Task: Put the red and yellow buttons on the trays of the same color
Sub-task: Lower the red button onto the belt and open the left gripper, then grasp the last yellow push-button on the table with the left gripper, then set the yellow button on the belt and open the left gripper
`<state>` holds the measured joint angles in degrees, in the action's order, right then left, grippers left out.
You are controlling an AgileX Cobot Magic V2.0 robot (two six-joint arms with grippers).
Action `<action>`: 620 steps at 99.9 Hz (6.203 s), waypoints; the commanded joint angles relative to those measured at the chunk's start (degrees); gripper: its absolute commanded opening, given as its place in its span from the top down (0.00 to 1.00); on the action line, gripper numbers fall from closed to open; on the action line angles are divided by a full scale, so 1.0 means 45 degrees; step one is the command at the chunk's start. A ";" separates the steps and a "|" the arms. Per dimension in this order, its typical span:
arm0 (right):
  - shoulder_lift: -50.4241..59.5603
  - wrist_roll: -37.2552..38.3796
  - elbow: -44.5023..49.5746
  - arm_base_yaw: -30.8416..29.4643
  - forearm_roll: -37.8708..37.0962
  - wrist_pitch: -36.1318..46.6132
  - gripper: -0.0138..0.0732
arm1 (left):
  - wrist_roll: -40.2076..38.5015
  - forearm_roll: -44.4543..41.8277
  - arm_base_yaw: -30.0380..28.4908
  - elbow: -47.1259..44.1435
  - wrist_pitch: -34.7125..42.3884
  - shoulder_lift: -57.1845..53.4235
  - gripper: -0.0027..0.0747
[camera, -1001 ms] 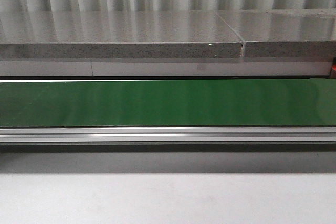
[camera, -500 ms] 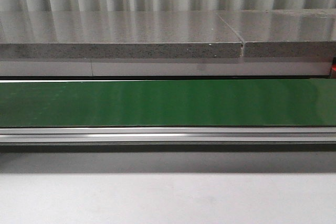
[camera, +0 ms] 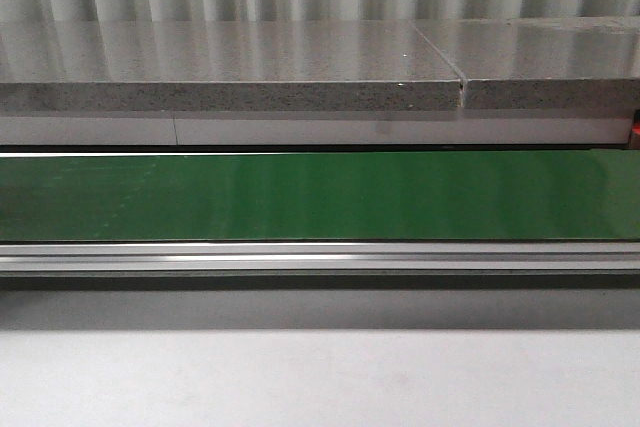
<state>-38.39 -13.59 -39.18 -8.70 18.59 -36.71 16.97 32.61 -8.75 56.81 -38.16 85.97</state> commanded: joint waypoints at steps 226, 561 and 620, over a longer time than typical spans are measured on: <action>0.0050 -0.0080 -0.0320 0.0018 0.0102 0.0703 0.92 | -0.1943 -0.3640 -0.3141 0.6064 0.2655 0.6280 0.56; 0.0050 -0.0080 -0.0320 0.0018 0.0102 0.0703 0.92 | -0.0204 -0.2754 0.1994 0.0213 0.2842 -0.4987 0.10; 0.0050 -0.0080 -0.0320 0.0018 0.0102 0.0703 0.92 | -0.0204 -0.2761 0.2491 -0.4651 0.4388 -1.1007 0.15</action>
<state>-38.39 -13.59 -39.18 -8.70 18.59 -36.71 15.97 19.33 1.89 36.21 -22.81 39.48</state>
